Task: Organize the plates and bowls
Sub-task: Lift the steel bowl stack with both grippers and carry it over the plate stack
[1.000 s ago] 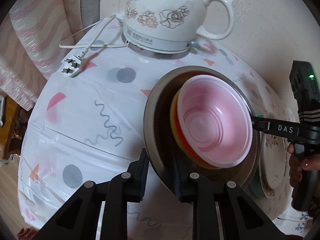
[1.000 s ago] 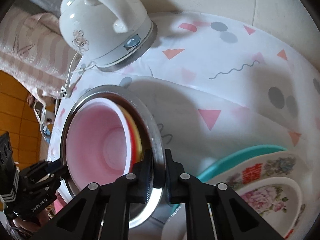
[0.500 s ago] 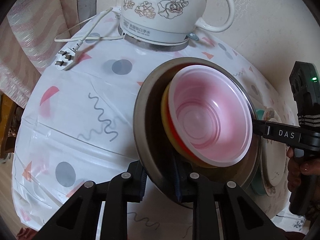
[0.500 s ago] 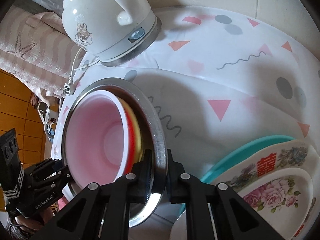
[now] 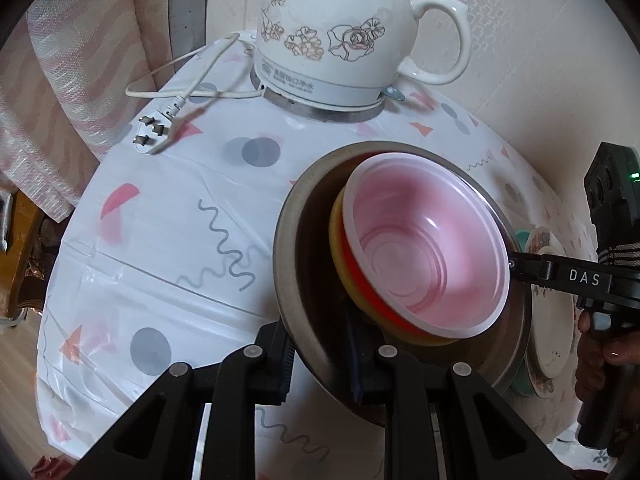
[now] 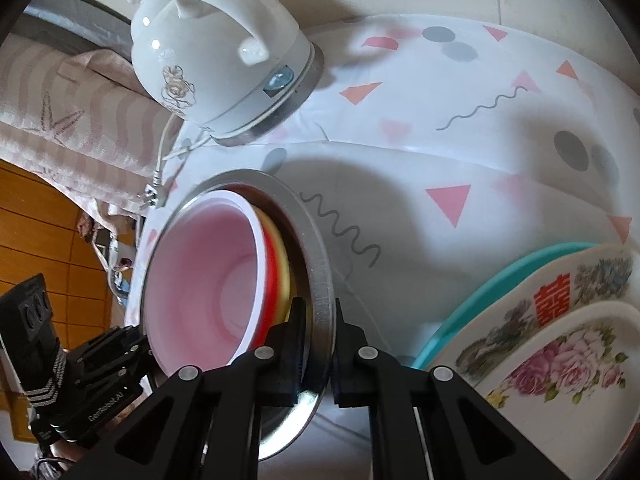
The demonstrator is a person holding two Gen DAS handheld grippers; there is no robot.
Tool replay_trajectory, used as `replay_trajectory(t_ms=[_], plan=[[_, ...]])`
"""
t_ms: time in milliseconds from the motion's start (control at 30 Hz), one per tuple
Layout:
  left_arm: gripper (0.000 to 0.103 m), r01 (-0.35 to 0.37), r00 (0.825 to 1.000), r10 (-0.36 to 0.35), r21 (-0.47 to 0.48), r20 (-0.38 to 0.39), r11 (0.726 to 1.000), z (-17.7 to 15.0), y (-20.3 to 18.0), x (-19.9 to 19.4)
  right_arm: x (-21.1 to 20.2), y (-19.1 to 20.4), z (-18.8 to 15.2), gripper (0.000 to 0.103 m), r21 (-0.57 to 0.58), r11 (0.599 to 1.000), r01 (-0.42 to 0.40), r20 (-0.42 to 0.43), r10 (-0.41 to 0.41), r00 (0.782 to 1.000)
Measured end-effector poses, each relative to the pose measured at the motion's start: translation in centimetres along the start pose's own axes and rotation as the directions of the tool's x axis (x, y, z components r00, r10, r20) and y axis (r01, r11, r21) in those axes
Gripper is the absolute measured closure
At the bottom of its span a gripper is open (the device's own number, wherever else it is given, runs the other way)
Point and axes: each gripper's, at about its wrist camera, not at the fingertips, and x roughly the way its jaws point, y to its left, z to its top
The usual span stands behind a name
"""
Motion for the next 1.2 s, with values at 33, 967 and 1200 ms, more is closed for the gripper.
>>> replay_trajectory(t_ms=[33, 967, 1200], plan=[[0.081, 0.000, 1.000, 0.000, 0.001, 0.002, 1.000, 0.0, 0.0, -0.1, -0.1, 0.1, 0.0, 0.093, -0.002, 1.000, 0.000, 0.003, 0.000, 1.000], [0.082, 0.067, 0.995, -0.080, 0.200, 0.059, 0.977, 2.9, -6.1, -2.6, -7.8, -2.2, -2.2, 0.093, 0.113, 0.994, -0.003, 0.191, -0.019, 0.981], [0.082, 0.113, 0.990, -0.132, 0.296, 0.044, 0.949, 3.7, -9.8, -2.5, -10.7, -4.6, -4.0, 0.093, 0.200, 0.980, 0.004, 0.261, -0.057, 0.964]])
